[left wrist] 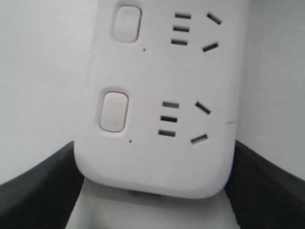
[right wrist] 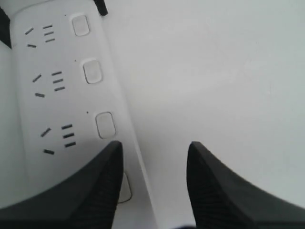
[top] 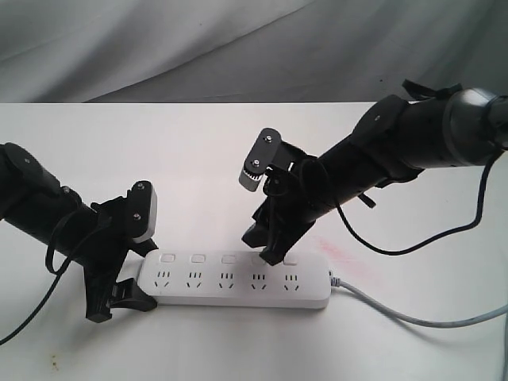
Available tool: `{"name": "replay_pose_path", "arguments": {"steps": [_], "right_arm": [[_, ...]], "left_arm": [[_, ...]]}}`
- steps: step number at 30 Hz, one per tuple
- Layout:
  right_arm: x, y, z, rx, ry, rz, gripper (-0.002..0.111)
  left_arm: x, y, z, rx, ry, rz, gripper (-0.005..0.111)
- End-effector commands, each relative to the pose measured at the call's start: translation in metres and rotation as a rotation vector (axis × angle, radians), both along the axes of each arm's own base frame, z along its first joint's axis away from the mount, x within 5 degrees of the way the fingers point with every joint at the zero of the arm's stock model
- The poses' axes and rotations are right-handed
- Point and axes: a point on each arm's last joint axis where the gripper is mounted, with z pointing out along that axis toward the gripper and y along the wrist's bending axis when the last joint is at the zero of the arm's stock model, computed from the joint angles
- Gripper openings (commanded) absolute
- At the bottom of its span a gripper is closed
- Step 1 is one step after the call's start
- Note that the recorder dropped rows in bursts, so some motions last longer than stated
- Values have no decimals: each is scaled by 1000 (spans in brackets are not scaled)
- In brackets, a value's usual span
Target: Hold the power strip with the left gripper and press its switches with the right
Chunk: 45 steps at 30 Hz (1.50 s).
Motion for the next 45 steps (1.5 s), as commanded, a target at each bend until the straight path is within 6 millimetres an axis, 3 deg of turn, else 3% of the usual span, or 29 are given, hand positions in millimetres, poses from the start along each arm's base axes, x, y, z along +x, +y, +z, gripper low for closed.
{"name": "replay_pose_path", "arguments": {"steps": [1,37,45], "right_arm": [[-4,-6,-2,-11,13,-1,41],[-3,-8,-4,-28,-19,-3,41],[-2,-7,-13,-42,-2,0,41]], "left_arm": [[2,1,1,-1,-9,14,60],[2,1,1,-1,-9,14,60],[2,1,1,-1,-9,14,60]]}}
